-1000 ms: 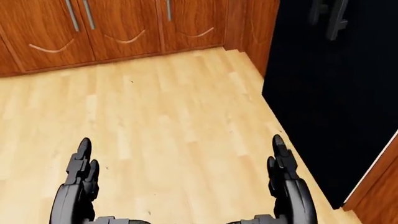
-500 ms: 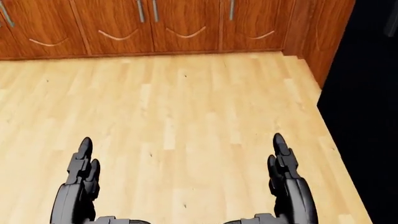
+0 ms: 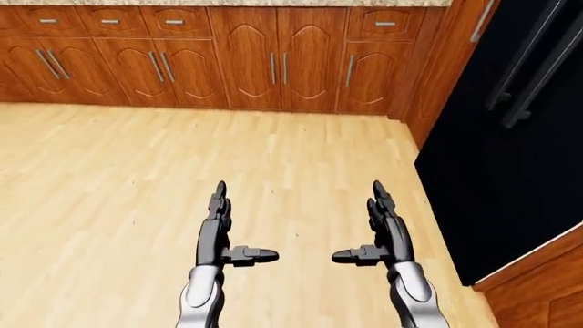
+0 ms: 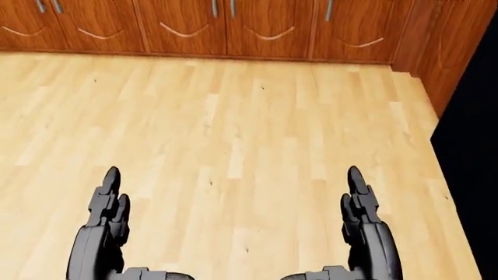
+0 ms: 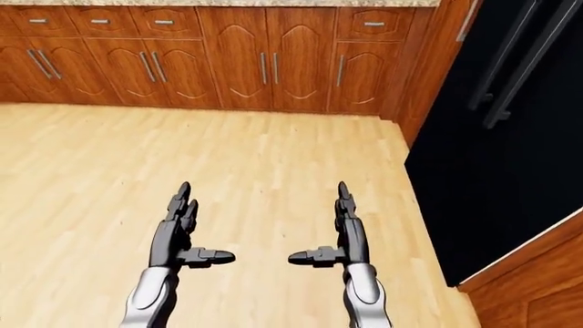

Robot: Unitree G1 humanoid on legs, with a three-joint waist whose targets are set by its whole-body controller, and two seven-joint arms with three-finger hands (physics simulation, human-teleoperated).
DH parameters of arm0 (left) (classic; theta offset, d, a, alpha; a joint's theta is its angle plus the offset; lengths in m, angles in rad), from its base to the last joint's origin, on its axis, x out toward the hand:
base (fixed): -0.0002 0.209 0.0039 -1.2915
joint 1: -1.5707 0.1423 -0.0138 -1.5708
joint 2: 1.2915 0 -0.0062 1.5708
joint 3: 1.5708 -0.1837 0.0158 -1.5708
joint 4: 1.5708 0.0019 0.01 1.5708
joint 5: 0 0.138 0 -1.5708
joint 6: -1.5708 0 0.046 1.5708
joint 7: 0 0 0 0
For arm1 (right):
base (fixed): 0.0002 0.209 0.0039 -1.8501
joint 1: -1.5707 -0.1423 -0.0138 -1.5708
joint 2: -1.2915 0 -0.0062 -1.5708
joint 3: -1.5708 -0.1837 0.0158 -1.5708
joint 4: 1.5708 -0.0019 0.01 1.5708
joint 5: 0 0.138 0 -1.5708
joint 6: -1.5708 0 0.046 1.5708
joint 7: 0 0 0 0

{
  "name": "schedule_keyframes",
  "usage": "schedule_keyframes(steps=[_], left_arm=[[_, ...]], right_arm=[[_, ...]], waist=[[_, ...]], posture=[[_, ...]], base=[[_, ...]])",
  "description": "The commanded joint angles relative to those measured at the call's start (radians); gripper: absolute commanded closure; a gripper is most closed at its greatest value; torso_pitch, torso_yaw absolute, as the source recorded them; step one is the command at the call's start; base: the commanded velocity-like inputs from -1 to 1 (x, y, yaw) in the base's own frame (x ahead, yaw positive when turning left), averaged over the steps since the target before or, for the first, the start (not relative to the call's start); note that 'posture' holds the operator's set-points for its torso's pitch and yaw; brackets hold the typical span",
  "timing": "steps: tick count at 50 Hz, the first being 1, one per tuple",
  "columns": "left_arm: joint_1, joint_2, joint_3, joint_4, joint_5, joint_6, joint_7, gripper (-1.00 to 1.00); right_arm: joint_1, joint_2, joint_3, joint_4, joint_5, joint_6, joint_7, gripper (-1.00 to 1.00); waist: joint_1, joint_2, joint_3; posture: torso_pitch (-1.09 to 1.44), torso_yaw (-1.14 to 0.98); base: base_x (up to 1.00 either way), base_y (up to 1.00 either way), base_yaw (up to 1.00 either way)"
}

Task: Navigate to the hood.

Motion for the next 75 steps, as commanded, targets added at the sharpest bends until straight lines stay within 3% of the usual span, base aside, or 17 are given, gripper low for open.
schedule_keyframes(steps=[1, 10, 14, 16, 17, 33, 35, 39, 42, 47, 49, 58, 62, 63, 66, 71, 75], left_arm=[[-0.013, 0.0, 0.002, -0.04, -0.001, -0.024, 0.002, -1.0], [-0.013, 0.0, 0.002, -0.04, -0.001, -0.024, 0.002, -1.0], [-0.013, 0.0, 0.002, -0.04, -0.001, -0.024, 0.002, -1.0], [-0.013, 0.0, 0.002, -0.04, -0.001, -0.024, 0.002, -1.0], [-0.013, 0.0, 0.002, -0.04, -0.001, -0.024, 0.002, -1.0], [-0.013, 0.0, 0.002, -0.04, -0.001, -0.024, 0.002, -1.0], [-0.013, 0.0, 0.002, -0.04, -0.001, -0.024, 0.002, -1.0], [-0.013, 0.0, 0.002, -0.04, -0.001, -0.024, 0.002, -1.0], [-0.013, 0.0, 0.002, -0.04, -0.001, -0.024, 0.002, -1.0], [-0.013, 0.0, 0.002, -0.04, -0.001, -0.024, 0.002, -1.0], [-0.013, 0.0, 0.002, -0.04, -0.001, -0.024, 0.002, -1.0], [-0.013, 0.0, 0.002, -0.04, -0.001, -0.024, 0.002, -1.0], [-0.013, 0.0, 0.002, -0.04, -0.001, -0.024, 0.002, -1.0], [-0.013, 0.0, 0.002, -0.04, -0.001, -0.024, 0.002, -1.0], [-0.013, 0.0, 0.002, -0.04, -0.001, -0.024, 0.002, -1.0], [-0.013, 0.0, 0.002, -0.04, -0.001, -0.024, 0.002, -1.0], [-0.013, 0.0, 0.002, -0.04, -0.001, -0.024, 0.002, -1.0]], right_arm=[[-0.02, -0.005, -0.002, -0.045, 0.0, -0.029, 0.001, -1.0], [-0.022, -0.006, -0.003, -0.037, -0.003, -0.032, 0.002, -1.0], [-0.021, -0.005, -0.003, -0.04, -0.003, -0.028, 0.002, -1.0], [-0.019, -0.005, -0.003, -0.042, -0.002, -0.025, 0.002, -1.0], [-0.018, -0.005, -0.003, -0.046, -0.002, -0.02, 0.001, -1.0], [-0.025, -0.007, -0.007, -0.037, 0.002, -0.028, -0.001, -1.0], [-0.025, -0.008, -0.006, -0.034, 0.001, -0.027, 0.0, -1.0], [-0.023, -0.007, -0.007, -0.038, -0.001, -0.025, -0.001, -1.0], [-0.023, -0.007, -0.006, -0.038, -0.002, -0.024, -0.001, -1.0], [-0.021, -0.007, -0.005, -0.037, -0.006, -0.026, -0.002, -1.0], [-0.024, -0.007, -0.006, -0.028, -0.006, -0.031, -0.002, -1.0], [-0.029, -0.008, -0.008, -0.019, -0.006, -0.028, -0.004, -1.0], [-0.032, -0.008, -0.01, -0.017, -0.002, -0.028, -0.003, -1.0], [-0.032, -0.008, -0.01, -0.015, -0.001, -0.029, -0.002, -1.0], [-0.024, -0.008, -0.006, -0.034, -0.004, -0.02, -0.002, -1.0], [-0.022, -0.007, -0.004, -0.035, -0.007, -0.023, -0.001, -1.0], [-0.025, -0.008, -0.005, -0.024, -0.008, -0.031, 0.001, -1.0]], waist=[[0.003, -0.004, -0.016], [0.0, -0.043, -0.029], [-0.007, 0.013, -0.015], [-0.001, 0.1, -0.037], [0.008, 0.052, -0.026], [0.009, -0.058, -0.009], [0.019, -0.067, -0.027], [0.018, -0.039, -0.043], [0.011, -0.005, -0.001], [0.011, 0.018, -0.003], [0.01, 0.055, -0.004], [0.027, 0.001, 0.003], [0.03, -0.097, -0.023], [0.014, -0.055, -0.006], [0.005, -0.068, 0.0], [-0.002, -0.015, 0.01], [-0.002, 0.09, -0.02]], posture=[[0.0, 0.0], [0.0, 0.0], [0.0, 0.0], [0.0, 0.0], [0.0, 0.0], [0.0, 0.0], [0.0, 0.0], [0.0, 0.0], [0.0, 0.0], [0.0, 0.0], [0.0, 0.0], [0.0, 0.0], [0.0, 0.0], [0.0, 0.0], [0.0, 0.0], [0.0, 0.0], [0.0, 0.0]], base=[[0.0, 0.23, 0.0], [0.0, 0.38, 0.0], [0.0, 0.42, 0.0], [0.0, 0.42, 0.0], [0.0, 0.43, 0.0], [0.0, 0.34, 0.0], [0.01, 0.01, 0.0], [0.05, 0.0, 0.0], [0.17, 0.0, 0.0], [0.23, 0.0, 0.0], [0.27, 0.0, 0.0], [0.26, 0.0, 0.0], [0.26, 0.03, 0.0], [0.26, 0.05, 0.0], [0.27, 0.05, 0.0], [0.26, 0.04, 0.0], [0.26, 0.04, 0.0]])
